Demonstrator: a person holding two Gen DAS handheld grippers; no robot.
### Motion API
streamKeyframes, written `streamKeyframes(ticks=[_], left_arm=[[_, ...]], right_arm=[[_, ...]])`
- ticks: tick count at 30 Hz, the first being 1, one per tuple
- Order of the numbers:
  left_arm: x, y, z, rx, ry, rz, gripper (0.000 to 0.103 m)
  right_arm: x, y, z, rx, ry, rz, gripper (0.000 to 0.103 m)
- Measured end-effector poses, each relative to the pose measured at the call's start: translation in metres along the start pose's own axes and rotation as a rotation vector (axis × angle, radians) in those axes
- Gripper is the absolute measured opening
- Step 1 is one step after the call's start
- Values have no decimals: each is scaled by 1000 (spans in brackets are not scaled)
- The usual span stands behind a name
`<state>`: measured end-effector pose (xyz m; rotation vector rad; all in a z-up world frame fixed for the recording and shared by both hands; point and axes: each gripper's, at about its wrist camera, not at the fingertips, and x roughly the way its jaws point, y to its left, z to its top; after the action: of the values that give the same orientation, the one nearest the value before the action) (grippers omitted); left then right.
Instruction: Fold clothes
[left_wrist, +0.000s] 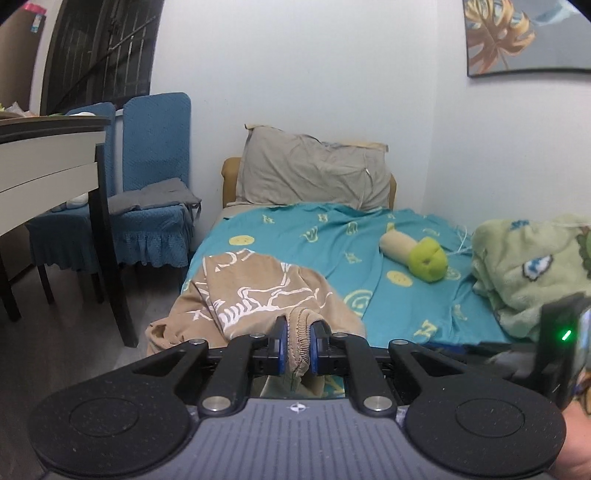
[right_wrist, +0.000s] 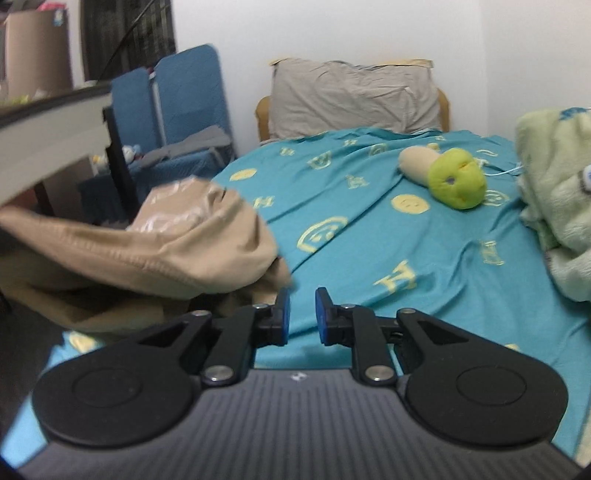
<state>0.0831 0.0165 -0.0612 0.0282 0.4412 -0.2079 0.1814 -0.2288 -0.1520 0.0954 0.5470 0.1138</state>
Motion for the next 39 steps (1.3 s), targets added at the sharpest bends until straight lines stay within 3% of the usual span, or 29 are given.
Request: streamKeyframes(ticks=[4,8,10,11,12,13,39], left_arm=[[13,5,-7,-24,30,-2,13],[20,13,-12,-60,70,-2,13],[23,16,-13,-76,84,-6,13],[24,17,-13,-84,88,-8,13],[25,17,-13,-90,90,-10,13],[27,17,-13,-96,93,-11,13],[21,4,-8,-81,88,-7,13]], right_arm=[[33,13,-25,-91,87,18,19],[37,15,-29,-101,67,20,32],[38,13,-29,-86,69,29,45],[39,15,-29,-92,71,31,64],[39,17,-30,-105,78,22,92],[42,20,-30,-115,93,-3,102],[44,17,-30,-85,111,-12,103]])
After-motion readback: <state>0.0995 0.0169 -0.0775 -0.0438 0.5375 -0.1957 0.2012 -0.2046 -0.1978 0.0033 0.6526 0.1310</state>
